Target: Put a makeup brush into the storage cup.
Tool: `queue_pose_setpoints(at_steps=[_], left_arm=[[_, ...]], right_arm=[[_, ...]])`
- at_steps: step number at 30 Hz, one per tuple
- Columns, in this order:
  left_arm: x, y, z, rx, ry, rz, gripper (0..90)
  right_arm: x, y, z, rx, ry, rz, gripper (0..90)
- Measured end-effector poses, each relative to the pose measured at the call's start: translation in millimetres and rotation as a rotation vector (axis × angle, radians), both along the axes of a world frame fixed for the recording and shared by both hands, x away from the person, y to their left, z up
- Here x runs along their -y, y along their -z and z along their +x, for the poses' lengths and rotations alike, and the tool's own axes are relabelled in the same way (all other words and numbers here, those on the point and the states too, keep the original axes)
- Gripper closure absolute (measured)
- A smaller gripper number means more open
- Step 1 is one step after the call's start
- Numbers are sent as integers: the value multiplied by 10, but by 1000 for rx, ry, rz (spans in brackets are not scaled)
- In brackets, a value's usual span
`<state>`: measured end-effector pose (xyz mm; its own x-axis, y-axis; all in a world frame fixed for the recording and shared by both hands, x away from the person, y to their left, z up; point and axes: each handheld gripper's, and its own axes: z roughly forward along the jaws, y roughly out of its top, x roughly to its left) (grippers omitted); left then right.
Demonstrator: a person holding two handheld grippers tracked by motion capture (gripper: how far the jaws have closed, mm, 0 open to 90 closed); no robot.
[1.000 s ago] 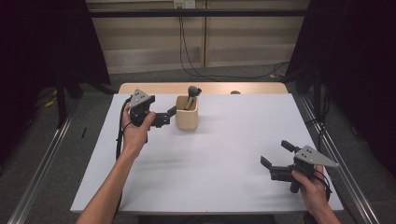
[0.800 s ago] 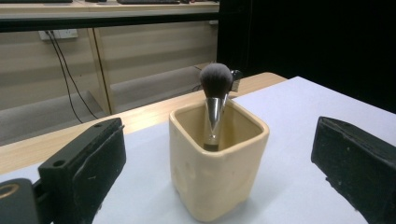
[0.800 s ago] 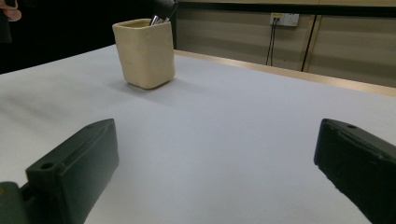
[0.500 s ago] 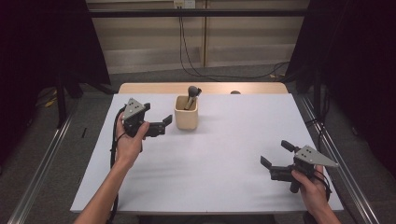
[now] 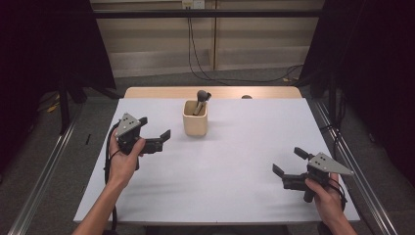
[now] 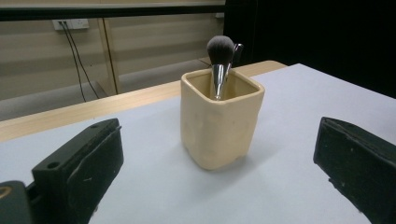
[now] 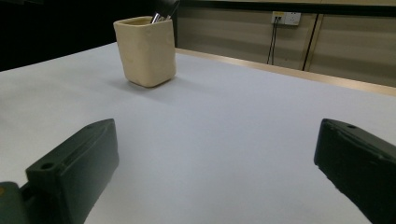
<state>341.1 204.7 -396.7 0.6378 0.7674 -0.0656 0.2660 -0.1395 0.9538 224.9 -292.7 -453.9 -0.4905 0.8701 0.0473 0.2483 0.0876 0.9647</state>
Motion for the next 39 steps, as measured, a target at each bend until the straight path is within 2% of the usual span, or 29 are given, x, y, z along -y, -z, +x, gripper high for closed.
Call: queue_pose_setpoints(at_steps=[3, 6, 11, 15, 19, 21, 24, 25, 28, 30, 32, 35, 39], left_arm=[[-60, 11, -59, 0, -9, -20, 15], [-110, 44, -111, -5, -27, -18, 17], [-168, 74, -230, -15, -26, -30, 18], [-194, 86, -333, 0, -43, -23, 20], [-230, 106, -445, 12, -22, -29, 17], [-266, 135, -509, 5, -23, -18, 16], [-338, 171, -581, -4, -40, -29, 16], [-354, 180, -598, -13, -46, -45, 16], [-425, 206, -663, -24, -76, -44, 16], [-453, 220, -700, -30, -77, -54, 16], [-472, 233, -742, -25, -74, -38, 16], [-493, 251, -792, -29, -73, -37, 16], [-506, 260, -867, -2, -92, -38, 15]], right_arm=[[2, 0, -3, -1, -1, -4, 0], [3, 1, -1, -1, 1, -4, 0], [1, 0, -3, -2, 0, -7, 0], [4, 1, -5, -2, 3, -5, 0], [7, -3, -14, -1, 2, -6, 0], [11, -5, -18, 0, 4, -3, 0], [16, -4, -17, 2, 6, -2, 0], [14, -4, -17, 1, 7, -1, 0], [6, -5, -19, 0, 6, -1, 0], [2, -6, -22, 1, 6, -1, 0], [0, -7, -23, 1, 7, -3, 0], [-3, -8, -28, 2, 11, -1, 0], [14, -10, -41, 5, 15, -6, 0]])
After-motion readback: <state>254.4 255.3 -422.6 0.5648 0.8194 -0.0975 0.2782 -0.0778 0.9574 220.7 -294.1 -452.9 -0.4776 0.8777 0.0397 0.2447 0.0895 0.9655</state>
